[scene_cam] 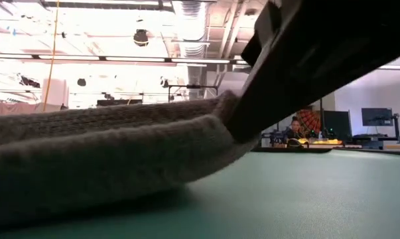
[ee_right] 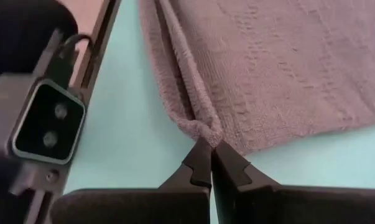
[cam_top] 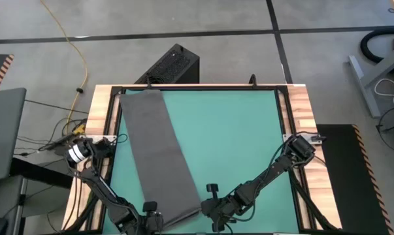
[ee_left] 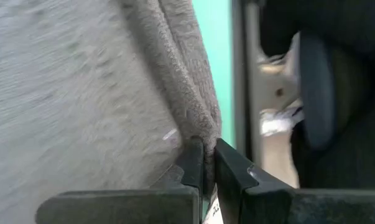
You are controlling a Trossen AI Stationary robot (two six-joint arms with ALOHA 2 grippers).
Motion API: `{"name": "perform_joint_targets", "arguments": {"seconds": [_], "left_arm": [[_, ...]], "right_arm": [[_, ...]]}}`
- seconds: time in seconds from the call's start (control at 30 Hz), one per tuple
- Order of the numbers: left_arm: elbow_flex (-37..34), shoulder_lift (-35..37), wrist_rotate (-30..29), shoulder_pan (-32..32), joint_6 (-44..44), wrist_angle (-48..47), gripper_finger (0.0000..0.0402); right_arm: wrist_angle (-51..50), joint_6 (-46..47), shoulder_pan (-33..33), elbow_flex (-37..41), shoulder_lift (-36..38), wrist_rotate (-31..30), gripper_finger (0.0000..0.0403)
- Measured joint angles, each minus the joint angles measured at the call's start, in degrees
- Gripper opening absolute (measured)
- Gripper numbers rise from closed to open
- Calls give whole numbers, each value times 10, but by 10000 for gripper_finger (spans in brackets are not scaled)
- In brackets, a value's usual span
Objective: Roll towel
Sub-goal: Roll the gray towel
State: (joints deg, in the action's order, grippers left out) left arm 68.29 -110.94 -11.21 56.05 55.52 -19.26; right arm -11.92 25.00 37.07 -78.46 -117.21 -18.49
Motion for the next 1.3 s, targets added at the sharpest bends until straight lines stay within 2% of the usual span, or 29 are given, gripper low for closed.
{"name": "perform_joint_targets", "arguments": {"seconds": [0.2, 0.37, 0.5, 0.6, 0.77, 0.9, 1.13, 1.3], "left_arm": [[0, 23, 12, 2, -13, 28, 2], [-1, 20, 5, 4, -11, 33, 10], [-2, 20, -50, 12, -37, 43, 56], [-1, 16, -72, 17, -66, 85, 102], [-1, -13, -67, 14, -82, 116, 175], [0, -38, -49, 9, -73, 121, 209], [2, -53, -46, 7, -54, 110, 216], [7, -57, -52, 8, -55, 36, 213]], "right_arm": [[30, 70, -14, 0, 0, 9, 17], [43, 104, -20, 1, 0, 61, 17], [38, 106, -19, 1, 0, 64, 17], [37, 106, -18, 2, 0, 64, 17], [31, 106, -19, 2, 0, 64, 17], [28, 105, -18, 2, 0, 64, 17], [29, 105, -18, 2, 0, 64, 18], [30, 105, -18, 2, 0, 49, 18]]}}
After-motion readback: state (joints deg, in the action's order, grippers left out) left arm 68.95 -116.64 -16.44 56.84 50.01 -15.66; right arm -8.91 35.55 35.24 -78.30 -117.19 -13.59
